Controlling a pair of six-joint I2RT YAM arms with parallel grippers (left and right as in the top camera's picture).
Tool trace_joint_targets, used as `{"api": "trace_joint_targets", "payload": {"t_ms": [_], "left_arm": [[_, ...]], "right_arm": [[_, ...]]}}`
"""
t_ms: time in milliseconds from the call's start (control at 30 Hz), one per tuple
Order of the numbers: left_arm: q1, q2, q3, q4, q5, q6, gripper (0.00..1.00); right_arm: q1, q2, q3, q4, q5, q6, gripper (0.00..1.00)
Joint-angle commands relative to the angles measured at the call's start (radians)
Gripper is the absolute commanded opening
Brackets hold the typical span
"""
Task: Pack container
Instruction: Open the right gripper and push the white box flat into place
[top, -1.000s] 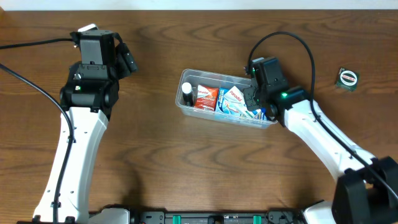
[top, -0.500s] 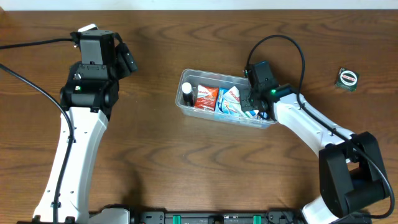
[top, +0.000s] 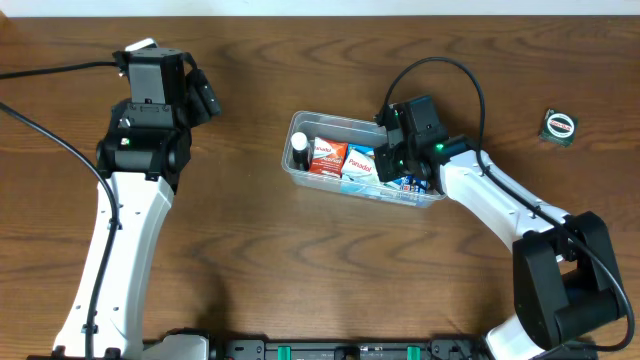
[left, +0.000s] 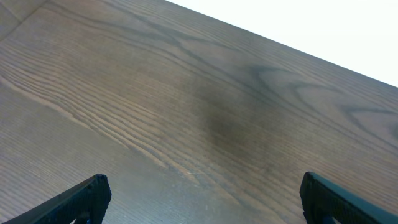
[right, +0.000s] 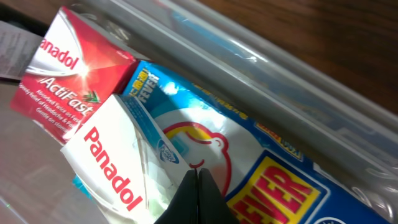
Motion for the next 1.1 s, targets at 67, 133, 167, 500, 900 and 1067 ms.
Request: {"api": "trace_joint_targets", "payload": {"t_ms": [67,133,167,500,900,1067], "left_arm": [[0.004,0.003,0.018,0.0,-0.013,0.008,0.98],[0.005,0.003,0.018,0.0,-0.013,0.008,0.98],[0.005,0.003,0.018,0.0,-0.013,0.008,0.98],[0.004,0.003,0.018,0.0,-0.013,0.008,0.98],[0.005,0.003,0.018,0.0,-0.013,0.008,0.98],[0.005,0.003,0.018,0.0,-0.013,0.008,0.98]], "right_arm": [[0.003,0.006,0.011,0.003,-0.126,-0.098,0.01],[0.002,0.006,0.011,0.003,-0.14,-0.121,0.01],[0.001,0.006,0.011,0.003,-0.138,-0.121,0.01],[-0.072,-0.032,0.097,0.031,-0.138,-0.12,0.15],[-0.107,-0.235,0.251,-0.513,-0.14,-0.09,0.01],[-0.108,-0.262,0.249,-0.755,-0.139,-0.09,0.01]]}}
